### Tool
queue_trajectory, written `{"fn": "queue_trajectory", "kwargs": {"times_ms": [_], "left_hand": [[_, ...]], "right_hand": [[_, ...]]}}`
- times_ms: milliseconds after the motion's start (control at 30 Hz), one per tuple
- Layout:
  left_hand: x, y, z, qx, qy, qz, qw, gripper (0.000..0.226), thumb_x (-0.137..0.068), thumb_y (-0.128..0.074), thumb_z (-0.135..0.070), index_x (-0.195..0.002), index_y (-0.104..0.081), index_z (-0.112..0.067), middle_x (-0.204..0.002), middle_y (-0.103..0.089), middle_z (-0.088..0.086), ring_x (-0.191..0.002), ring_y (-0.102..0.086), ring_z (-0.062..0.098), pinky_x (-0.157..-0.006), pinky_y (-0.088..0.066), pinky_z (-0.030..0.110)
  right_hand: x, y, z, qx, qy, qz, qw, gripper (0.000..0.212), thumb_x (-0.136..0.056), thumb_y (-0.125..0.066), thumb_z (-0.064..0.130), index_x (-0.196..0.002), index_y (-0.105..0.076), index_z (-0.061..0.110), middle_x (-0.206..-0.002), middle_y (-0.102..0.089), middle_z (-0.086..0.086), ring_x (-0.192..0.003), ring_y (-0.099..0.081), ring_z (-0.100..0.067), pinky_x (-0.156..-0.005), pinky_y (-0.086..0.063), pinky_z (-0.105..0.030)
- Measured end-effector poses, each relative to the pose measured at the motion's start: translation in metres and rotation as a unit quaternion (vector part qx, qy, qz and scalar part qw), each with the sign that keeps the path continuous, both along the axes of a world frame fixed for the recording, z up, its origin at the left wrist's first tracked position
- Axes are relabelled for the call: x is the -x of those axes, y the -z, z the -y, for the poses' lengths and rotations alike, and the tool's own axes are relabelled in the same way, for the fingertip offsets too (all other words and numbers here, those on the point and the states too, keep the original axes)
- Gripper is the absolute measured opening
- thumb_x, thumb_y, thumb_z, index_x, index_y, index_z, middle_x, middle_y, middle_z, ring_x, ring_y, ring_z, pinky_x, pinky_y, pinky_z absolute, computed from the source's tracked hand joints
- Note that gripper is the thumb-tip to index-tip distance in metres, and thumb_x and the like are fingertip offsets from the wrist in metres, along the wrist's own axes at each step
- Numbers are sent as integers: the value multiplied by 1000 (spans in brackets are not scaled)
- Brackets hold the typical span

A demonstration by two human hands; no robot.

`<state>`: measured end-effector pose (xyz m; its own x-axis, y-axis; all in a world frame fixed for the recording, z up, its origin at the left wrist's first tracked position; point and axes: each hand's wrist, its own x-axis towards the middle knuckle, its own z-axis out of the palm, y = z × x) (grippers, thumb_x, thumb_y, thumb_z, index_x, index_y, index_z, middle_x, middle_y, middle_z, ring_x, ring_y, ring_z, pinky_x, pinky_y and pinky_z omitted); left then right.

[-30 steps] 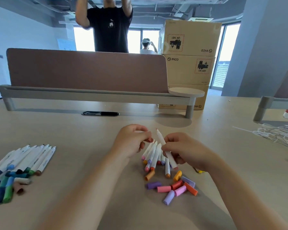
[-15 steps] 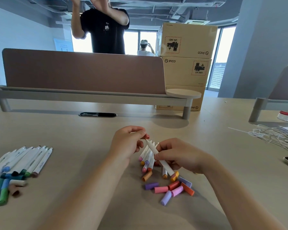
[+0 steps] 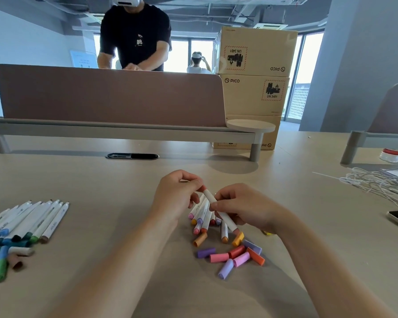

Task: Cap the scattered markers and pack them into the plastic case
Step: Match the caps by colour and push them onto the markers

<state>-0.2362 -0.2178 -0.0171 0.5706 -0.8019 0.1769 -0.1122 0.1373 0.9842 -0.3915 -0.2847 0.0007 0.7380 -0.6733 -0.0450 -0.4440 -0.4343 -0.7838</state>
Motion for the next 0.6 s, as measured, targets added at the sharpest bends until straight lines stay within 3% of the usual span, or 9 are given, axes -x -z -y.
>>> {"fn": "queue_trajectory", "kwargs": {"times_ms": [167,300,433,533,600], "left_hand": [[2,3,0,9,-2,2,1000,6,-88,-62,-1,-85,-68,-2,-73,-73,9,-51,-55,14,-47,-41,26],[6,4,1,10,2,6,1000,7,-88,-62,-2,-85,-68,-3,-72,-73,8,-52,-56,14,-49,-42,26],[6,2,0,-3,38,9,999,13,-91,-61,-7,-93,-72,-14,-82,-75,5,-61,-67,15,-58,-46,31],[10,3,1,-55,70,51,995,43,-88,-64,-18,-129,-58,-30,-86,-76,1,-74,-73,22,-60,-47,31],[12,4,2,-77,54,103,990,47,-88,-63,-22,-131,-53,-36,-83,-75,0,-73,-69,26,-56,-48,30]], "right_hand": [[0,2,1,77,8,-18,997,23,-95,-61,28,-97,-75,10,-86,-72,-7,-66,-58,-9,-75,-54,-32],[2,2,1,93,13,-25,995,24,-95,-61,30,-94,-75,11,-87,-71,-10,-70,-57,-14,-79,-54,-39],[4,-1,4,91,36,-26,995,21,-95,-61,32,-91,-74,15,-78,-68,-5,-65,-56,-10,-69,-52,-30],[9,-2,16,124,105,-43,986,14,-93,-65,31,-90,-69,17,-76,-65,0,-57,-57,-9,-52,-51,-21],[14,1,25,138,159,-80,974,12,-90,-70,26,-91,-64,15,-83,-64,-2,-55,-59,-12,-44,-48,-18]]}}
